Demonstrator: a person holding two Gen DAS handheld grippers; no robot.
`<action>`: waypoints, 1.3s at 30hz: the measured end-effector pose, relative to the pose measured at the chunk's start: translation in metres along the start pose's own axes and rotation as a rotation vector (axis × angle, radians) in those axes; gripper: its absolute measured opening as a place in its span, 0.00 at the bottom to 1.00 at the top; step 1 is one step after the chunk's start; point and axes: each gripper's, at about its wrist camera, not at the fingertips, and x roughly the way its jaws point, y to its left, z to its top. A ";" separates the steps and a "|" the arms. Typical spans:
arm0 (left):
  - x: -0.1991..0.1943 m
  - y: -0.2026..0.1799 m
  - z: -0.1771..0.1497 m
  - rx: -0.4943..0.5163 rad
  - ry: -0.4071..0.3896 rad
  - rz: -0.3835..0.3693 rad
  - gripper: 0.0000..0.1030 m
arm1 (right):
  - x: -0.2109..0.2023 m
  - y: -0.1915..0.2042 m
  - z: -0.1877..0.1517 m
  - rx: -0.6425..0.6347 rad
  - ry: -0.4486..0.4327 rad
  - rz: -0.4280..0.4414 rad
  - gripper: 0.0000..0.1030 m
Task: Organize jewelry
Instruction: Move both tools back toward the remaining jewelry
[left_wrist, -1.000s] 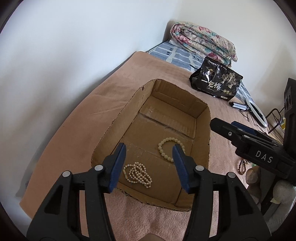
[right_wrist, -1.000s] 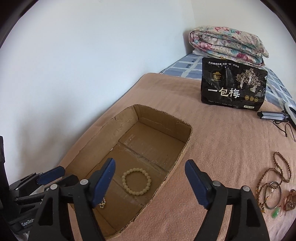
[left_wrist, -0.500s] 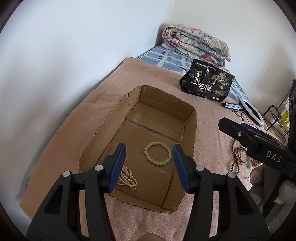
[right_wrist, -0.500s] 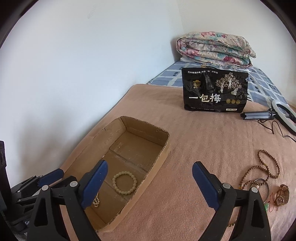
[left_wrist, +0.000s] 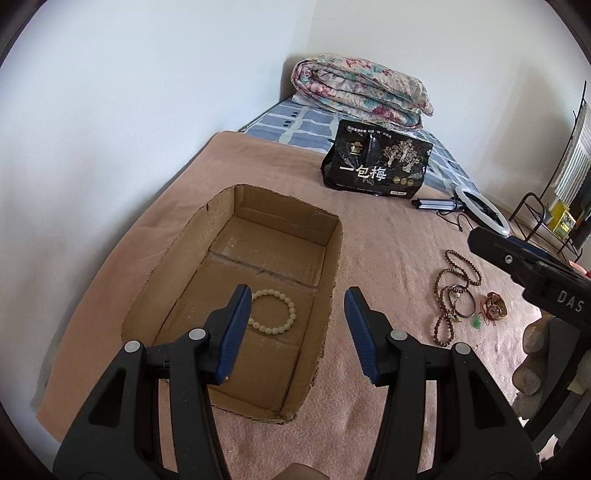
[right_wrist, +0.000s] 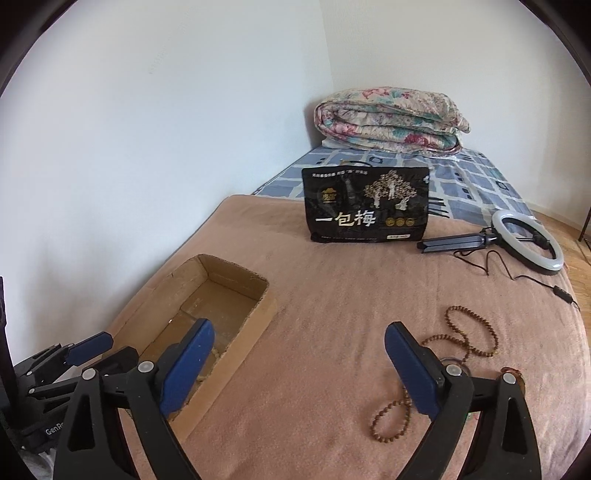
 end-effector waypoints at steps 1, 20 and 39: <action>0.001 -0.004 0.000 0.005 0.002 -0.007 0.52 | -0.006 -0.007 -0.001 0.007 -0.014 -0.010 1.00; 0.026 -0.101 -0.014 0.160 0.082 -0.195 0.52 | -0.083 -0.185 -0.043 0.221 -0.045 -0.195 1.00; 0.128 -0.171 -0.014 0.205 0.287 -0.282 0.52 | -0.056 -0.255 -0.071 0.219 0.124 -0.245 1.00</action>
